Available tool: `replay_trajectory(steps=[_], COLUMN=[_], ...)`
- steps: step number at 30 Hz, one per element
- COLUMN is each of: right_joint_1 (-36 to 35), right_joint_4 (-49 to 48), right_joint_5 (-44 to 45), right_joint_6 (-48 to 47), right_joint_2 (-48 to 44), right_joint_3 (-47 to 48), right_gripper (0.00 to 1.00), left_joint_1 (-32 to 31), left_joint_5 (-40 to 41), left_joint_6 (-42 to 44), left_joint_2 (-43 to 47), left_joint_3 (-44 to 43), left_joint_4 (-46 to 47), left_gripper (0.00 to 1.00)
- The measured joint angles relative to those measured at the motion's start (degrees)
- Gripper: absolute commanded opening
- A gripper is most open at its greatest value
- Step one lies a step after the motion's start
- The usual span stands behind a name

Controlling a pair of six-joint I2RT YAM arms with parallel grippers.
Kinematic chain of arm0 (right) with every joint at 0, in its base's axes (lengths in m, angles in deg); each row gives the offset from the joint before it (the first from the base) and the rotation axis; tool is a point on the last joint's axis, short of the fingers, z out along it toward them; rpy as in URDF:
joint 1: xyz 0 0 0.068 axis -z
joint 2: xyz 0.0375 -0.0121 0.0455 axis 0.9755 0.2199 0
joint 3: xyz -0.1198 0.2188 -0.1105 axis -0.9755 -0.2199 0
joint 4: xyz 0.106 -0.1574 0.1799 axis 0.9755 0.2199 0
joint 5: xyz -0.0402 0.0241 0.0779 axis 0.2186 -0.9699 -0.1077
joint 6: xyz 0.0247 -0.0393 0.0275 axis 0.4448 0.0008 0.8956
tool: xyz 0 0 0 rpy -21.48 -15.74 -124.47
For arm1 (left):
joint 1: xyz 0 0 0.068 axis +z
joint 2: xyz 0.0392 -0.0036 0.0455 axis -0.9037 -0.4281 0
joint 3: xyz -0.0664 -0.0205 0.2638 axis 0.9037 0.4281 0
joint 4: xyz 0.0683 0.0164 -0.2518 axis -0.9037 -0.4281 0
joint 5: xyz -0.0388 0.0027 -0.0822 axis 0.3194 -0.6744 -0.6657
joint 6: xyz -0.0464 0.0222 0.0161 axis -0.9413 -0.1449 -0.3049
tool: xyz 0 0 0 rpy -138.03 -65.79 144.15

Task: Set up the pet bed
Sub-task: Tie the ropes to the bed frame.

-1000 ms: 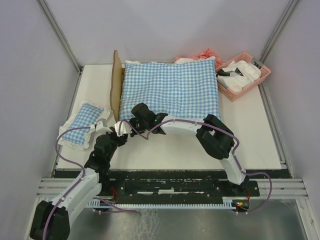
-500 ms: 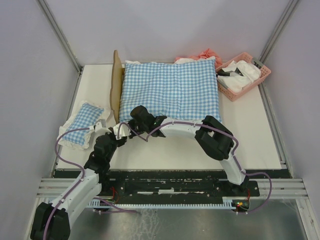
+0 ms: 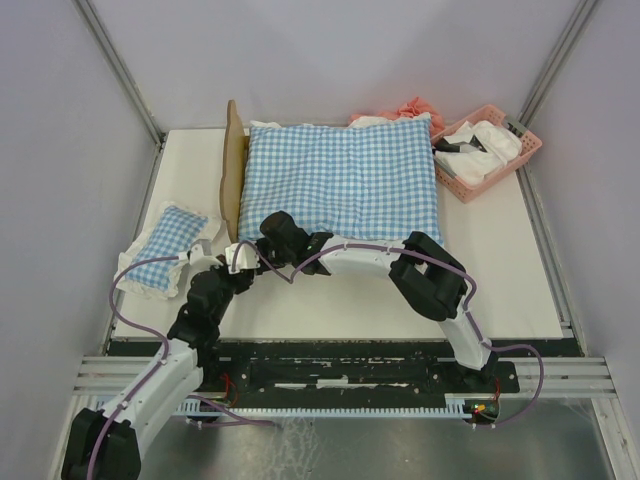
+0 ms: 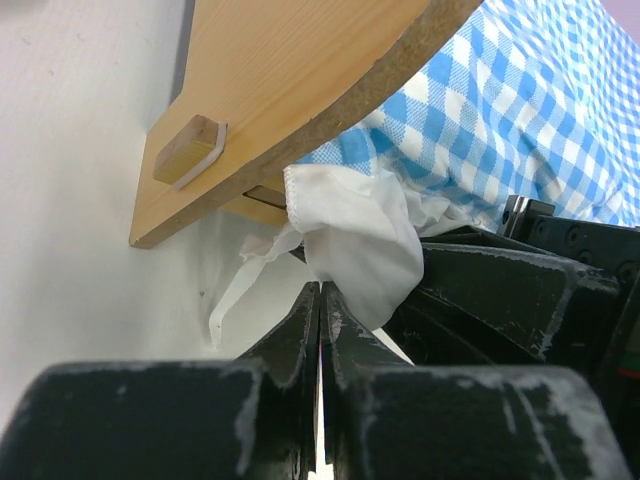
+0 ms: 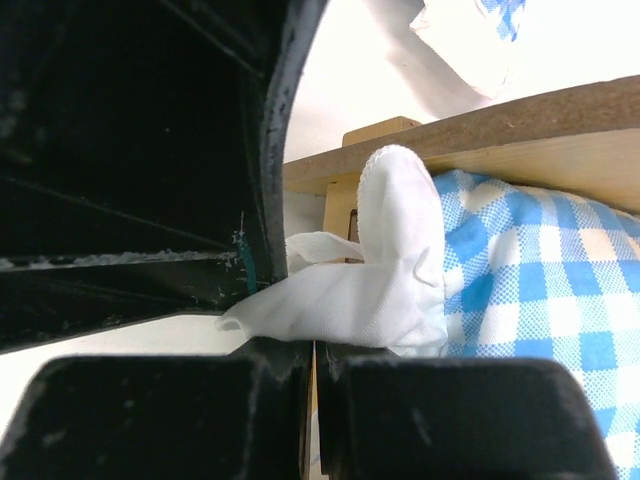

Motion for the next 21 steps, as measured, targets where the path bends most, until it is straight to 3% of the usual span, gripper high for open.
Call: replay_trajectory(steps=[5, 12, 21], right_joint_1=[0.02, 0.07, 0.11], right_joint_4=[-0.26, -0.44, -0.07], right_joint_5=[0.00, -0.02, -0.22], right_joint_6=[1.09, 1.57, 1.68], right_joint_2=[0.00, 0.00, 0.22], right_joint_3=[0.00, 0.00, 0.22], right_gripper=[0.02, 0.02, 0.02], left_joint_1=[0.00, 0.00, 0.00], left_joint_5=[0.96, 8.07, 12.07], left_joint_6=[-0.24, -1.49, -1.27], left_joint_2=[0.35, 3.26, 7.23], left_joint_3=[0.02, 0.00, 0.44], left_joint_4=[-0.46, -6.93, -7.17], left_gripper=[0.03, 0.23, 0.24])
